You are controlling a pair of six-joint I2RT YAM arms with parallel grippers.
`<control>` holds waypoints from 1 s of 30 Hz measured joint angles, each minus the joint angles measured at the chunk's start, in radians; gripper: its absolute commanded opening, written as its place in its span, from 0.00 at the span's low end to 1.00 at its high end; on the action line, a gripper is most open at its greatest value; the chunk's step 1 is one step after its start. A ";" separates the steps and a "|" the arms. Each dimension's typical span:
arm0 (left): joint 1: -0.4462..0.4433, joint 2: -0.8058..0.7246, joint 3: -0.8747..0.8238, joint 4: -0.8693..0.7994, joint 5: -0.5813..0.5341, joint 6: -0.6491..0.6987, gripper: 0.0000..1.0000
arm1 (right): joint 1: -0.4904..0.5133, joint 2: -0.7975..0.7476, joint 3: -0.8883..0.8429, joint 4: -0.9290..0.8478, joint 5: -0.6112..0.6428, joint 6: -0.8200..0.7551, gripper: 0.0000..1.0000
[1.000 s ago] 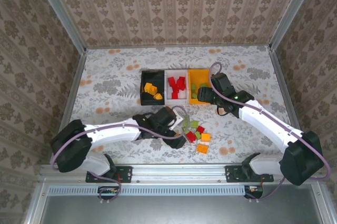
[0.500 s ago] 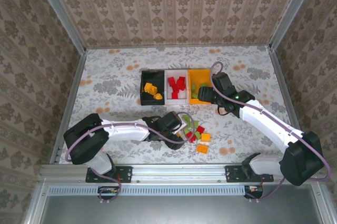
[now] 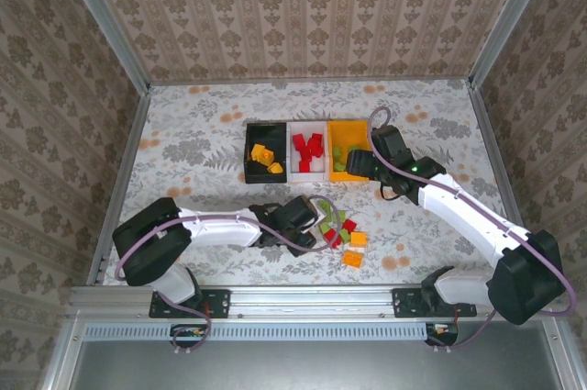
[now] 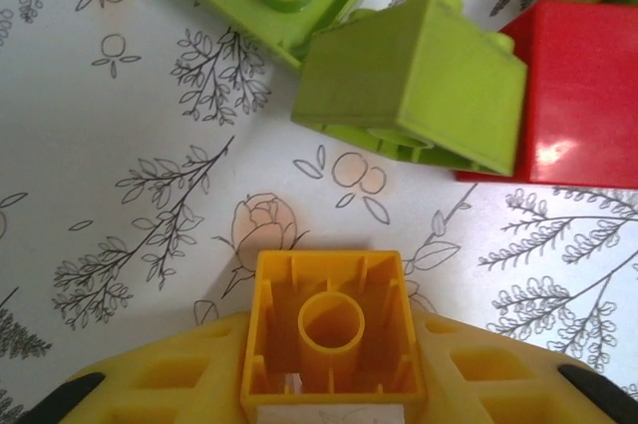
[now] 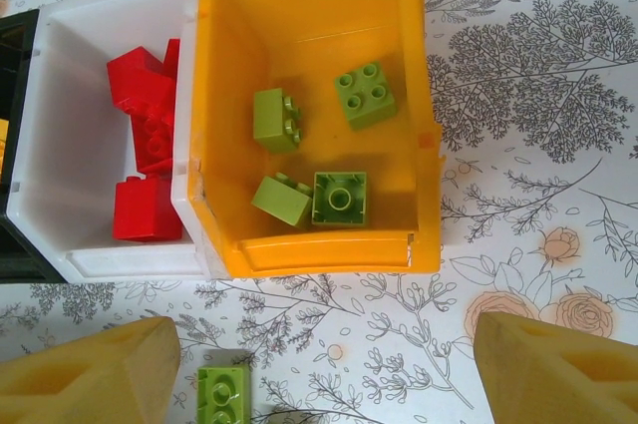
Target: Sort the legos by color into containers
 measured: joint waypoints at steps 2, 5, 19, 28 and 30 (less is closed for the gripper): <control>0.000 -0.037 -0.016 -0.006 -0.003 -0.002 0.39 | -0.001 0.000 0.000 0.000 0.000 0.000 0.79; 0.017 -0.146 -0.026 -0.039 -0.044 -0.013 0.39 | -0.001 -0.001 -0.001 0.000 0.000 0.000 0.79; 0.456 -0.243 0.130 -0.101 -0.274 -0.111 0.48 | -0.005 -0.010 -0.015 0.004 0.000 0.018 0.79; 0.488 -0.152 0.185 -0.080 -0.220 -0.143 0.90 | -0.005 -0.013 -0.043 0.003 -0.008 0.018 0.79; 0.476 -0.200 0.156 -0.077 -0.212 -0.159 0.98 | -0.006 -0.013 -0.050 0.003 -0.016 0.018 0.79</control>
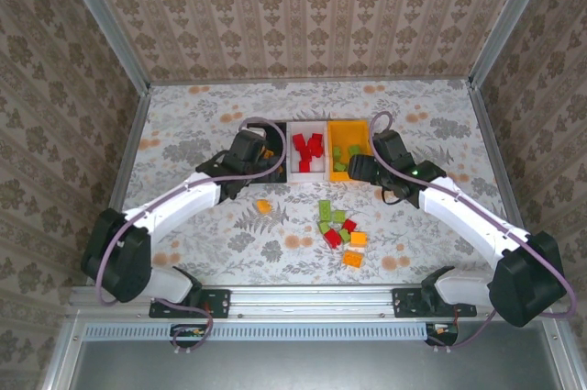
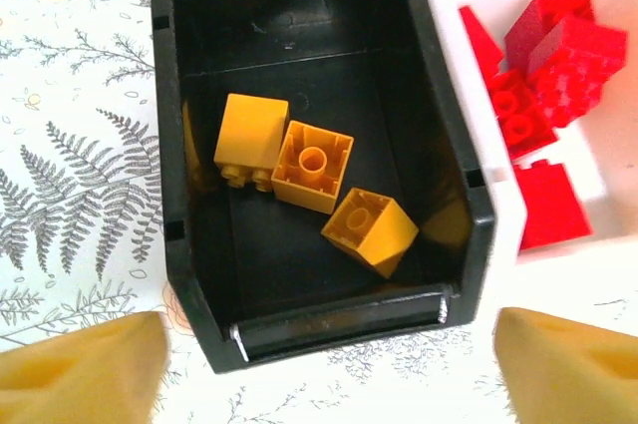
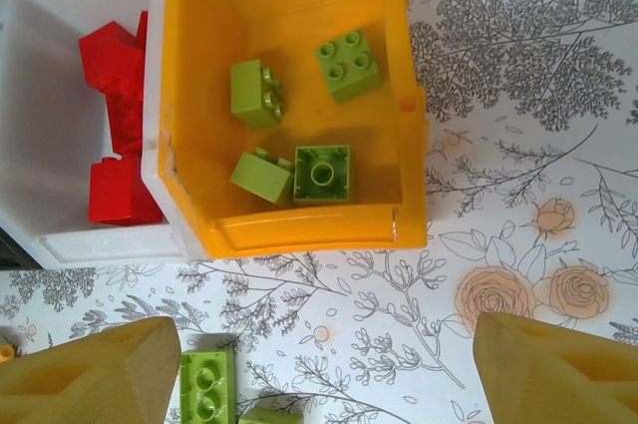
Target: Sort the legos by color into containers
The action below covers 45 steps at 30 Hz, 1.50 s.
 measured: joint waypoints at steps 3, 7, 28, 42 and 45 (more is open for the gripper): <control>-0.032 -0.095 -0.066 -0.003 0.011 -0.027 1.00 | 0.000 0.000 -0.009 0.005 -0.008 0.000 0.79; -0.065 -0.168 -0.164 -0.002 0.035 -0.069 1.00 | 0.000 0.000 -0.012 0.016 -0.011 0.000 0.79; -0.037 0.060 -0.320 0.161 0.109 -0.216 0.40 | 0.000 -0.013 -0.013 0.018 -0.011 0.000 0.79; -0.079 -0.032 -0.286 0.063 0.106 -0.215 0.26 | -0.002 -0.013 -0.012 0.015 -0.011 -0.001 0.79; -0.087 -0.102 -0.206 0.000 0.090 -0.191 0.26 | -0.002 -0.013 -0.013 0.016 -0.011 0.000 0.79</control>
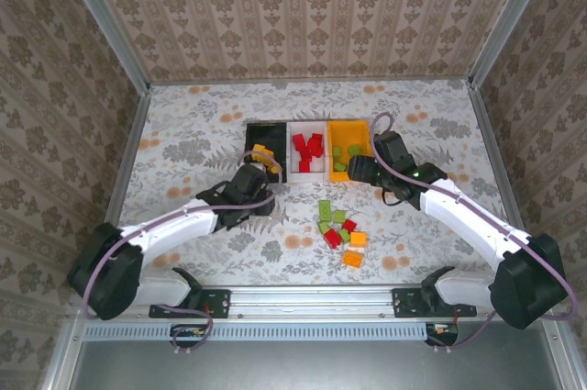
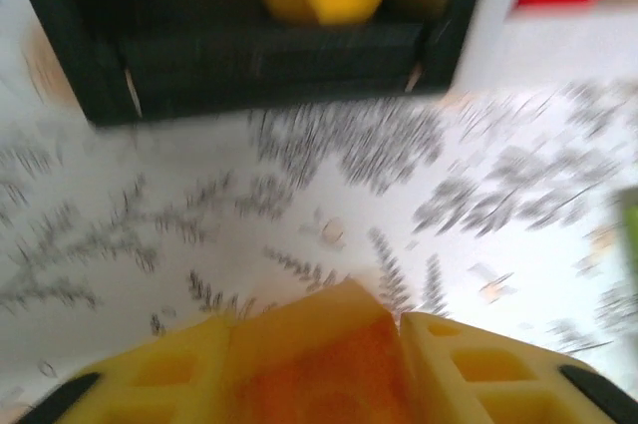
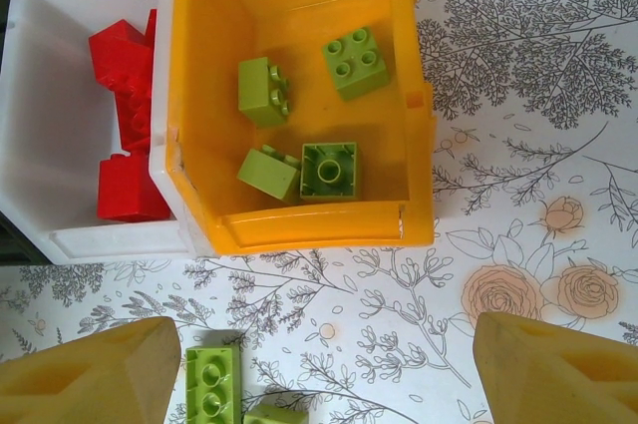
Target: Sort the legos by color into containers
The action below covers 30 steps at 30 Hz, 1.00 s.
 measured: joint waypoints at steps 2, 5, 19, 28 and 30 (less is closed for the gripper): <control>0.008 -0.008 0.075 -0.025 -0.017 0.024 0.26 | 0.000 0.000 0.000 0.000 0.000 0.000 0.79; 0.050 0.036 0.188 -0.041 -0.034 0.067 0.27 | 0.000 0.000 0.000 0.000 0.000 0.000 0.79; 0.151 0.477 0.563 -0.097 -0.061 0.188 0.69 | 0.000 0.001 -0.009 0.002 -0.014 0.000 0.79; 0.109 0.290 0.524 -0.076 -0.031 0.206 1.00 | 0.024 0.027 -0.119 0.001 -0.065 0.000 0.79; 0.072 0.189 0.473 -0.047 -0.019 0.203 1.00 | 0.048 0.035 -0.146 -0.001 -0.077 0.000 0.78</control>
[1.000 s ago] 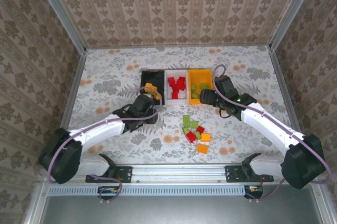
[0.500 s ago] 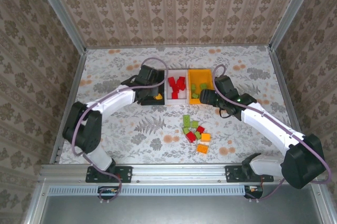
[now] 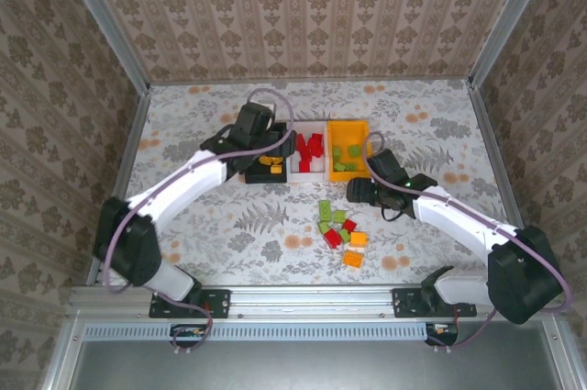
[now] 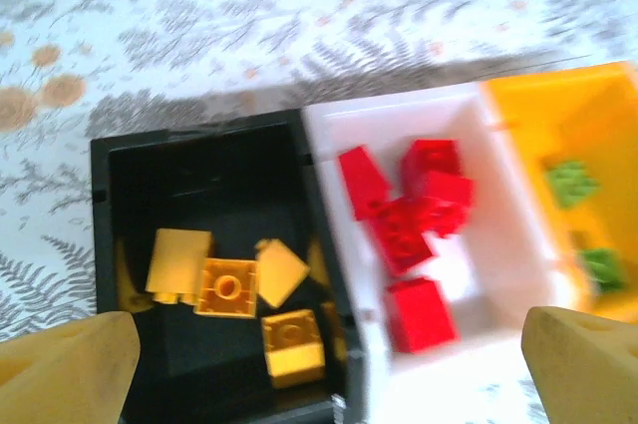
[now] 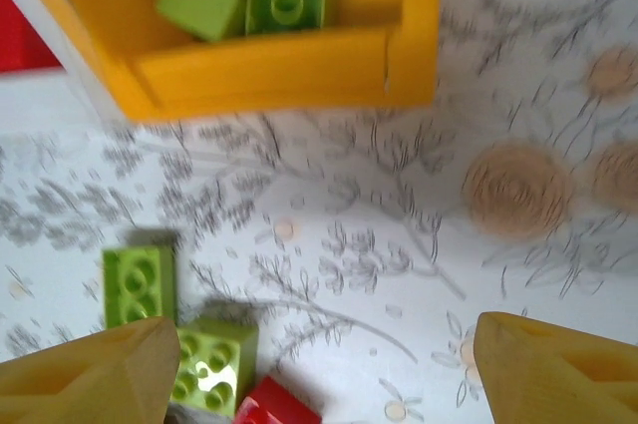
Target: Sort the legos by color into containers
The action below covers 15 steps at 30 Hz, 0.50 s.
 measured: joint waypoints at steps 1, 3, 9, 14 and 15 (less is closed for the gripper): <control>-0.021 -0.047 -0.029 0.016 0.004 -0.005 1.00 | 0.016 0.006 -0.012 0.000 -0.005 0.000 0.78; -0.069 -0.135 -0.088 0.044 0.011 -0.019 1.00 | 0.051 0.016 -0.032 0.000 -0.016 0.000 0.78; -0.172 -0.280 -0.276 0.085 0.002 -0.062 1.00 | 0.135 0.052 -0.066 0.002 -0.024 0.000 0.77; -0.187 -0.324 -0.390 0.087 -0.008 -0.110 1.00 | 0.191 0.101 -0.061 0.026 -0.020 0.000 0.79; -0.187 -0.337 -0.410 0.089 -0.010 -0.120 1.00 | 0.201 0.111 -0.054 0.029 -0.019 0.000 0.79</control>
